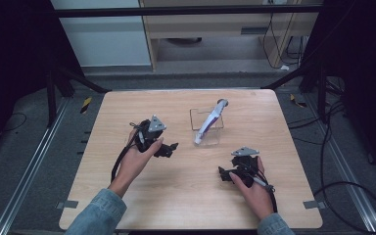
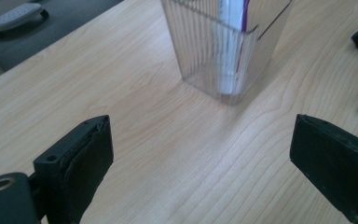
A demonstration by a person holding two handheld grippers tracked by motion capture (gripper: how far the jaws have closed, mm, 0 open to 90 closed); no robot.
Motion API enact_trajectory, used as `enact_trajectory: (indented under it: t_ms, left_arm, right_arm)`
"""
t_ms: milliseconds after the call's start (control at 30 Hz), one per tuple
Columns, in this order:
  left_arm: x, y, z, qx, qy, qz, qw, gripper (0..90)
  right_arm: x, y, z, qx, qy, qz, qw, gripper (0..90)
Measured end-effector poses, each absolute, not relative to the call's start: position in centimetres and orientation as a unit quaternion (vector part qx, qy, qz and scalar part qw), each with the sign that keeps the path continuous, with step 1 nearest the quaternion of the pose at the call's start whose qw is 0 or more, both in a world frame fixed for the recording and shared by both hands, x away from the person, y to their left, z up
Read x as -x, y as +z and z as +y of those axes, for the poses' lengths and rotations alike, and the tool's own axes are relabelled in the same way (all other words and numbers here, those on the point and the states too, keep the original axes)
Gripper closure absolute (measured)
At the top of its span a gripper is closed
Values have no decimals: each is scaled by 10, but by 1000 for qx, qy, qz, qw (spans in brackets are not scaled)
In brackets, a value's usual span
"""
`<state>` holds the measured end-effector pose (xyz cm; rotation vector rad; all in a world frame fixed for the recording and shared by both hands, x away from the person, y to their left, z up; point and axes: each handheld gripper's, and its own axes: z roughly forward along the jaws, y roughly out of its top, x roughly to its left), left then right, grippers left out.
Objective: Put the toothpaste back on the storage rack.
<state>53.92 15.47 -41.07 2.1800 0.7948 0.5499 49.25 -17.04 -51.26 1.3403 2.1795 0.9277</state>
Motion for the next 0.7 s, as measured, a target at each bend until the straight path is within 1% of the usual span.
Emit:
enact_trajectory:
  t_ms: [233, 600, 700]
  left_arm:
    - [-538, -428, 174, -845, 214, 334, 357, 60]
    - [-533, -460, 223, -841, 210, 378, 326, 62]
    - [-531, -465, 231, -839, 214, 385, 320, 62]
  right_arm:
    - [-492, -513, -170, -482, 333, 783, 209, 5]
    - [-492, -513, -170, -482, 334, 783, 208, 5]
    - [-493, -513, -170, -481, 333, 783, 209, 5]
